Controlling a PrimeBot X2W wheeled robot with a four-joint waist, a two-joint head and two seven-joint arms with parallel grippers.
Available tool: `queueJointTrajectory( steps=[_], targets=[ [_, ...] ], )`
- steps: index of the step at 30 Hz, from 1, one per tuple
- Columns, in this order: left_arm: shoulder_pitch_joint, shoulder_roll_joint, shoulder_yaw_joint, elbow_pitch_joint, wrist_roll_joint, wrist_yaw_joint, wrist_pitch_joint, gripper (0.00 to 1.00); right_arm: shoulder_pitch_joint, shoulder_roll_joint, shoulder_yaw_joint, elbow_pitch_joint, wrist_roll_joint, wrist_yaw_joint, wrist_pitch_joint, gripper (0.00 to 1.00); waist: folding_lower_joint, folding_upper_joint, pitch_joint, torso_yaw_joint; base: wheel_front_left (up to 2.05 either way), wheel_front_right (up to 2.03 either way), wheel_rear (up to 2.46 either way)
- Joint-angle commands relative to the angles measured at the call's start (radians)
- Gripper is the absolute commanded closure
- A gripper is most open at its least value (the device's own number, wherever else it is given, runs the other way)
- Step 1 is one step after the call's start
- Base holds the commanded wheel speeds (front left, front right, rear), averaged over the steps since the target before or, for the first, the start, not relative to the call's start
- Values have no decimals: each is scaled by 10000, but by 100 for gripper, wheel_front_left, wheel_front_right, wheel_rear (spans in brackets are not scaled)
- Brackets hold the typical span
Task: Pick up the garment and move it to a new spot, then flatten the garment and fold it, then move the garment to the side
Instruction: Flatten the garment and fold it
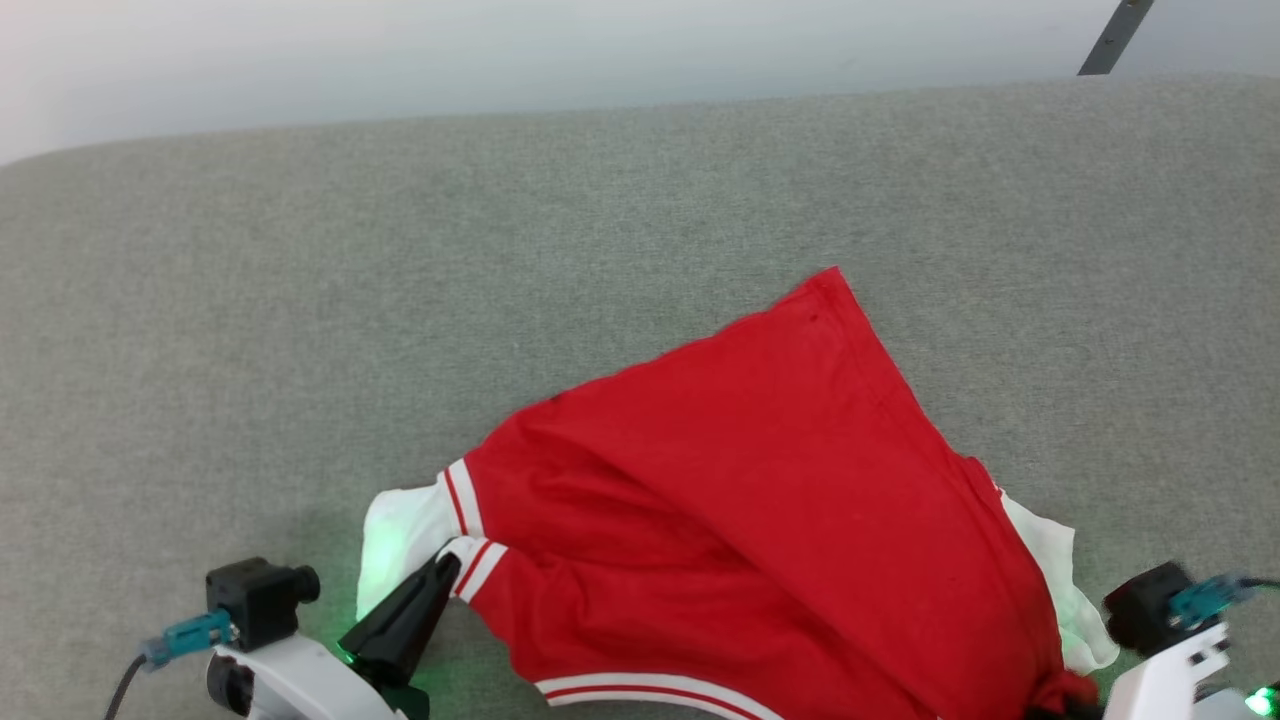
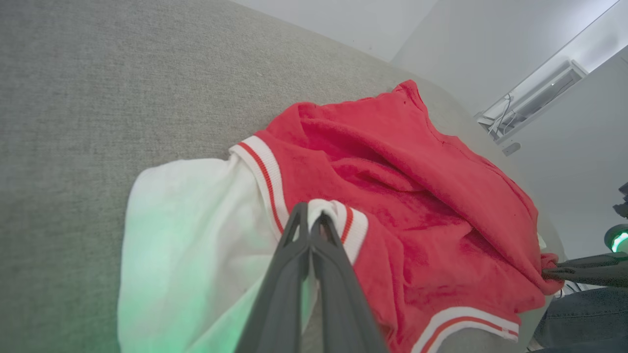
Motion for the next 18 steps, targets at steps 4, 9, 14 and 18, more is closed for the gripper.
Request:
queueJointTrajectory(
  steps=[4,9,14,18],
  targets=[
    [127,-153,37,-77,149,23,4,100,-124,-144,-666,-808,571,3,172,0,0,0,-15,229,0,0,0],
    [51,-423,-14,-128,358,23,5,100,-812,-269,-1671,-1980,1049,3,816,0,0,0,91,653,0,0,0],
    [-291,-628,-104,-173,519,23,5,100,-3047,-248,-1748,-1543,133,3,239,0,0,0,510,1113,0,0,0],
    [-543,-821,-311,-161,571,23,5,100,-5061,-306,-518,123,-983,3,-549,0,0,0,934,1491,0,0,0]
  ],
)
